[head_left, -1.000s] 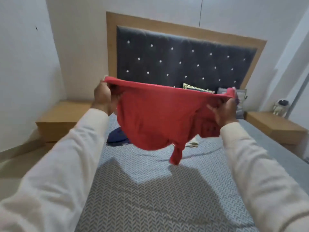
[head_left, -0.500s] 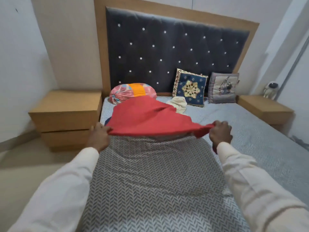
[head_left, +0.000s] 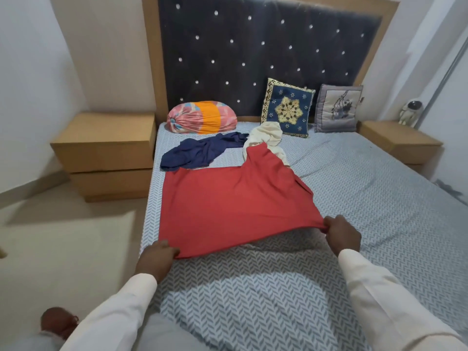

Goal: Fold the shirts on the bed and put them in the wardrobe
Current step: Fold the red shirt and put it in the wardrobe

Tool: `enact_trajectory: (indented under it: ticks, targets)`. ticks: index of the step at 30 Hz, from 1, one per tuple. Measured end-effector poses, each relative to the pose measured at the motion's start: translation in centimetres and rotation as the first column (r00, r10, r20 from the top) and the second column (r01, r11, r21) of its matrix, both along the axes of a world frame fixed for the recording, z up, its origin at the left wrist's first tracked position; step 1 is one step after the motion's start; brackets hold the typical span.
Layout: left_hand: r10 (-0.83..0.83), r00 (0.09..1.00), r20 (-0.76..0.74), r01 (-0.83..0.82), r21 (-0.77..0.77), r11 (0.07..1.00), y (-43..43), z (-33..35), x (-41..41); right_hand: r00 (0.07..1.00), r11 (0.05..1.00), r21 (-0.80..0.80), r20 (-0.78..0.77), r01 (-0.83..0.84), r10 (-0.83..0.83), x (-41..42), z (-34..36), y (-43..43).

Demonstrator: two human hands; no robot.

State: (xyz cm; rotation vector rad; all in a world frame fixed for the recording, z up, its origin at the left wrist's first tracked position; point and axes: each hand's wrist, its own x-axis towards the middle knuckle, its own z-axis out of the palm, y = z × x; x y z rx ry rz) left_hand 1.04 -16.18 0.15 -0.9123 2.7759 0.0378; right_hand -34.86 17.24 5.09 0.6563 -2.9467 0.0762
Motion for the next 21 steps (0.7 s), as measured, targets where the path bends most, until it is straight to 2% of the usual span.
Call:
enact_trajectory:
  ticks: [5,10,16,18,20,21]
  targets:
    - [-0.018,0.998,0.067,0.022,-0.06,0.998,2.0,0.1,2.5,0.999,0.984,0.174,-0.045,0.023,-0.015,2.7,-1.1,2.0]
    - [-0.04,0.978,0.207,0.061,-0.098,0.993,5.1,-0.4,5.1,0.991,0.949,0.297,0.044,0.105,-0.123,6.4,-2.6,5.3]
    - [-0.086,0.929,0.359,0.133,-0.108,0.985,8.3,-0.2,5.7,0.961,0.948,0.279,0.18,0.156,-0.211,9.7,-3.7,7.8]
    - [-0.079,0.918,0.39,0.116,-0.071,0.991,8.8,0.0,5.5,0.913,0.948,0.283,0.328,0.15,-0.242,10.1,-3.8,8.0]
    - [-0.066,0.907,0.416,0.072,0.001,0.997,9.3,0.5,4.8,0.802,0.955,0.25,0.531,0.16,-0.274,9.7,-3.8,8.1]
    - [-0.054,0.899,0.434,0.039,0.044,0.998,9.5,0.8,4.4,0.74,0.964,0.174,0.617,0.202,-0.267,8.9,-4.1,8.3]
